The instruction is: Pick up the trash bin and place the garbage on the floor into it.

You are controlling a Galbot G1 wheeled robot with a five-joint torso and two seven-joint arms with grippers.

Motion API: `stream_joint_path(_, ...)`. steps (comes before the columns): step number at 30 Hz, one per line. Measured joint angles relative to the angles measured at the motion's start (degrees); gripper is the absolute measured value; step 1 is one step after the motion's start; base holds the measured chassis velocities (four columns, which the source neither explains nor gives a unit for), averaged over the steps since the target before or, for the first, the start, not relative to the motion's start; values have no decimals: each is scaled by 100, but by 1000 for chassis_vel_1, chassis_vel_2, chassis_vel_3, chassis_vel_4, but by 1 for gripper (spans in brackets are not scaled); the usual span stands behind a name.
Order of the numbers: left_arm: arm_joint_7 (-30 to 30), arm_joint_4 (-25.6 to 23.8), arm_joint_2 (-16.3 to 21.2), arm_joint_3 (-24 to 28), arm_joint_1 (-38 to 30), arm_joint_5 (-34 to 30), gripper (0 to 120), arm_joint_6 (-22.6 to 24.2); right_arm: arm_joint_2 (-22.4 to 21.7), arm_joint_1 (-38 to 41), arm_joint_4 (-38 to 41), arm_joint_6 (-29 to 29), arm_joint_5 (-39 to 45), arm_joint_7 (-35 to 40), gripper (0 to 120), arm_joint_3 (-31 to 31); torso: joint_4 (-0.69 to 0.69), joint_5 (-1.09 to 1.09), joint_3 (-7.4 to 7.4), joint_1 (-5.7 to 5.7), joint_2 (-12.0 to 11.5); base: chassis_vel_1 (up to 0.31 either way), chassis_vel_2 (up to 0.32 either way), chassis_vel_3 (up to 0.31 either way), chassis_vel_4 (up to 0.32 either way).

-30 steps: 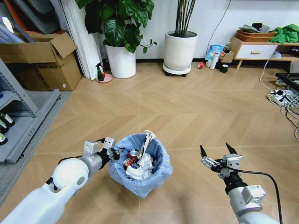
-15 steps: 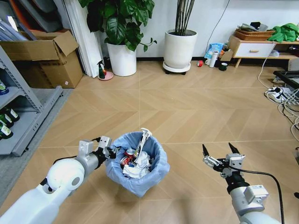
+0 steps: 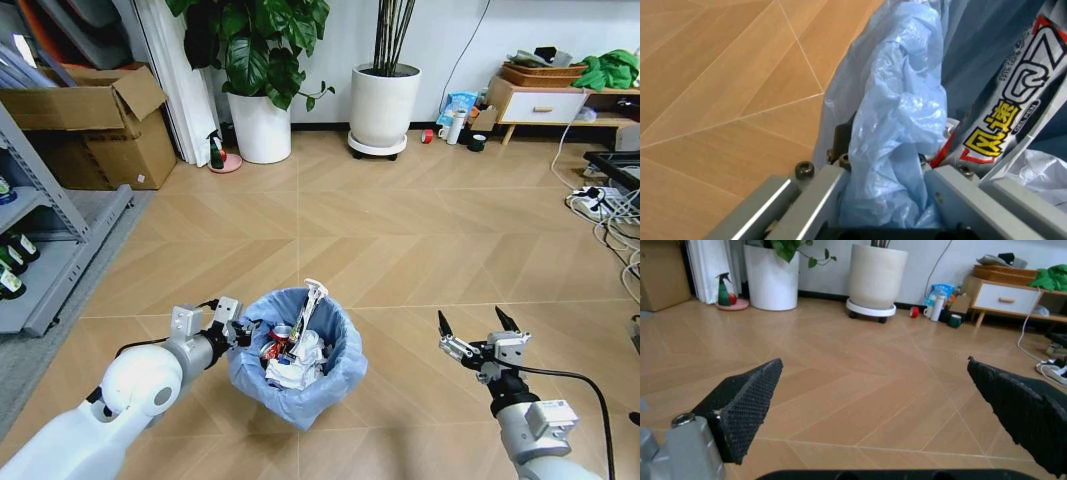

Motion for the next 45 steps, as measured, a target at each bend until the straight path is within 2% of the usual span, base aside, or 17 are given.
stream_joint_path(21,14,-65,-17,-32,40,25,2,0,43,-110,56,23,-40,-20,100,-7,0,-2,0,-1,0,68,-69,-75,68)
stream_joint_path(29,25,-119,-3,-111,154,57,2,0,120,-144,75,24,-119,-42,100,-26,-1,-2,0,0,0,-71,-9,74,11)
stream_joint_path(40,25,-225,-39,-219,356,139,2,-12,156,-201,110,249,-191,-106,100,-15,0,1,-1,-1,0,-143,-169,153,184)
stream_joint_path(44,-268,-188,-146,-212,408,145,2,-75,163,-221,91,367,-194,-111,100,17,-4,5,0,0,0,-159,-139,135,108)
stream_joint_path(45,-525,-162,-211,-207,434,103,2,-105,172,-223,75,411,-201,-111,100,33,-3,0,0,0,0,-57,-59,94,7)
